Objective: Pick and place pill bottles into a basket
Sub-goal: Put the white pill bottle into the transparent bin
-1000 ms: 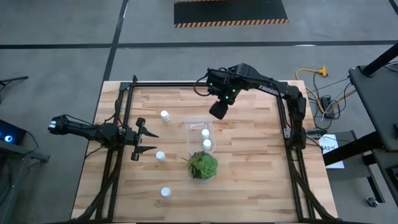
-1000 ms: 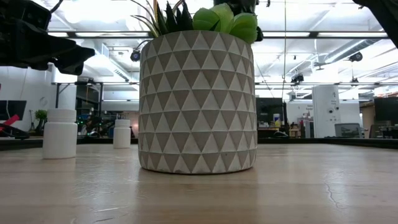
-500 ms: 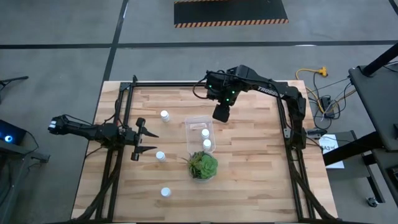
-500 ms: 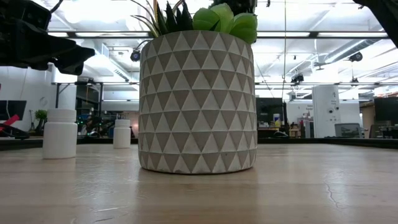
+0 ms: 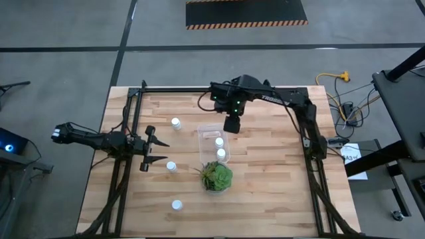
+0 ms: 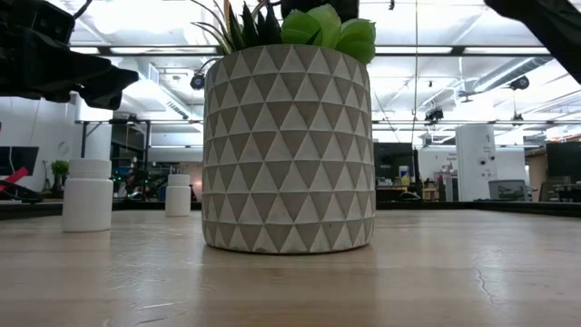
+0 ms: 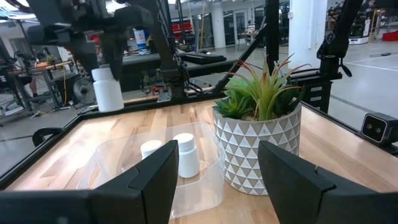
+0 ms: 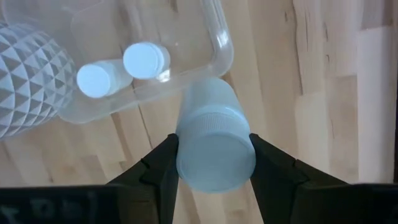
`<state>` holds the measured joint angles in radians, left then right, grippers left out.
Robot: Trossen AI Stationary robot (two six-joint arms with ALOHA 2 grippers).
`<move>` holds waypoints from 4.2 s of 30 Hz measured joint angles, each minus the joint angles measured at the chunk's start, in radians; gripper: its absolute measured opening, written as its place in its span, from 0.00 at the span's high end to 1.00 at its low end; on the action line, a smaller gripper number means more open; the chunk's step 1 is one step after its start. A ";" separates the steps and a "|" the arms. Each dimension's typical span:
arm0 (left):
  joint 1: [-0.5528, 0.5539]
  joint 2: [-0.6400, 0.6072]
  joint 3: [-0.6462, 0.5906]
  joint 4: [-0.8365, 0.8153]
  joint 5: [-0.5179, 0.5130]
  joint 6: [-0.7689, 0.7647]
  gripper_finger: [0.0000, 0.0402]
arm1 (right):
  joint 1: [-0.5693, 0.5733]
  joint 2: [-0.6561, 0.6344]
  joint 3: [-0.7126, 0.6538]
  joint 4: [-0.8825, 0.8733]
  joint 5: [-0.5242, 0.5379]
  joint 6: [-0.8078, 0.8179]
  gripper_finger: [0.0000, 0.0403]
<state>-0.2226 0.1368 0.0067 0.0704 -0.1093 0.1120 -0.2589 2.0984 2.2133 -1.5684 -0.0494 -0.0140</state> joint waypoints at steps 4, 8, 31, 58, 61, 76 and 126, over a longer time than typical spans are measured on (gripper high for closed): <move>0.000 0.000 0.000 0.000 0.000 0.000 0.49 | 0.004 0.046 0.073 -0.003 0.001 -0.021 0.64; 0.000 0.000 0.000 0.000 0.000 0.000 0.49 | 0.010 0.097 0.144 0.001 0.001 -0.028 0.64; 0.000 0.000 0.000 0.000 0.000 0.000 0.49 | 0.041 0.213 0.142 0.026 0.027 -0.080 0.64; 0.000 0.000 0.000 0.000 0.000 0.000 0.49 | 0.045 0.310 0.137 0.083 0.027 -0.117 0.64; 0.000 0.000 0.000 0.000 0.000 0.000 0.49 | 0.045 0.310 0.137 0.082 0.027 -0.118 0.64; 0.000 0.000 0.000 0.000 0.000 0.000 0.49 | 0.045 0.310 0.065 0.084 0.026 -0.128 0.64; 0.000 0.000 0.000 0.000 0.000 0.000 0.49 | 0.073 0.114 0.007 0.156 0.021 -0.032 0.47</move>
<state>-0.2227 0.1364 0.0068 0.0704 -0.1093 0.1120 -0.1855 2.2119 2.2204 -1.4125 -0.0280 -0.0456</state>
